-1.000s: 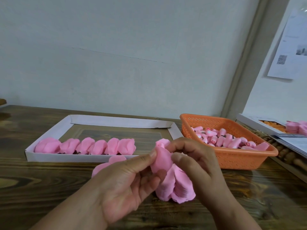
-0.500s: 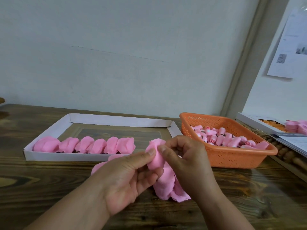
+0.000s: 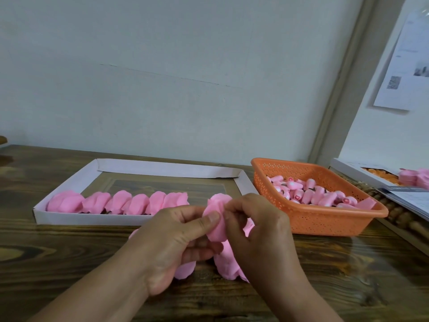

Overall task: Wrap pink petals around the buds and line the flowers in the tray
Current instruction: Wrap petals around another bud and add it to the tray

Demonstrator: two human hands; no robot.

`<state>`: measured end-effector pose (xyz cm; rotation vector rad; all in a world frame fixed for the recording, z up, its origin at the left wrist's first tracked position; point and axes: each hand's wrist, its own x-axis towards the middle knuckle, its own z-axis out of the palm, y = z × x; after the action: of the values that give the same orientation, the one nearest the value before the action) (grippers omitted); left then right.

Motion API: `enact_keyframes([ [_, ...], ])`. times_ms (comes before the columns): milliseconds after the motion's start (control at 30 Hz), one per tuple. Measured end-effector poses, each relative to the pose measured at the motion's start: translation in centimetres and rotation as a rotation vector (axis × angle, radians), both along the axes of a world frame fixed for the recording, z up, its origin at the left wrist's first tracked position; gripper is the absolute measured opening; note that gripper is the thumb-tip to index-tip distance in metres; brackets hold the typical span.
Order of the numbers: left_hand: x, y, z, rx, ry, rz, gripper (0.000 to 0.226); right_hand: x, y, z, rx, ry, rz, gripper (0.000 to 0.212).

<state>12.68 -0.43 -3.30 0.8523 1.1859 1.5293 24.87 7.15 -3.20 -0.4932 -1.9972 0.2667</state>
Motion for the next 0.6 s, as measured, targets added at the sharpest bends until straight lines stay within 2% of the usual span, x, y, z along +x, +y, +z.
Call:
enact_keyframes([
  [133,0.21,0.06,-0.22,0.033,0.016,0.019,0.032,-0.01,-0.02,0.23,-0.076,0.028,-0.021,0.009],
  [267,0.36,-0.04,-0.31,0.048,0.033,0.02,0.029,-0.12,-0.06,0.35,-0.243,0.054,-0.015,0.029],
  [367,0.38,-0.19,-0.34,0.064,0.06,0.039,0.029,-0.18,-0.06,0.29,-0.352,0.051,0.016,0.021],
  [600,0.58,-0.39,-0.39,0.073,0.112,0.045,0.036,-0.24,0.24,0.13,-0.422,0.052,0.031,0.029],
])
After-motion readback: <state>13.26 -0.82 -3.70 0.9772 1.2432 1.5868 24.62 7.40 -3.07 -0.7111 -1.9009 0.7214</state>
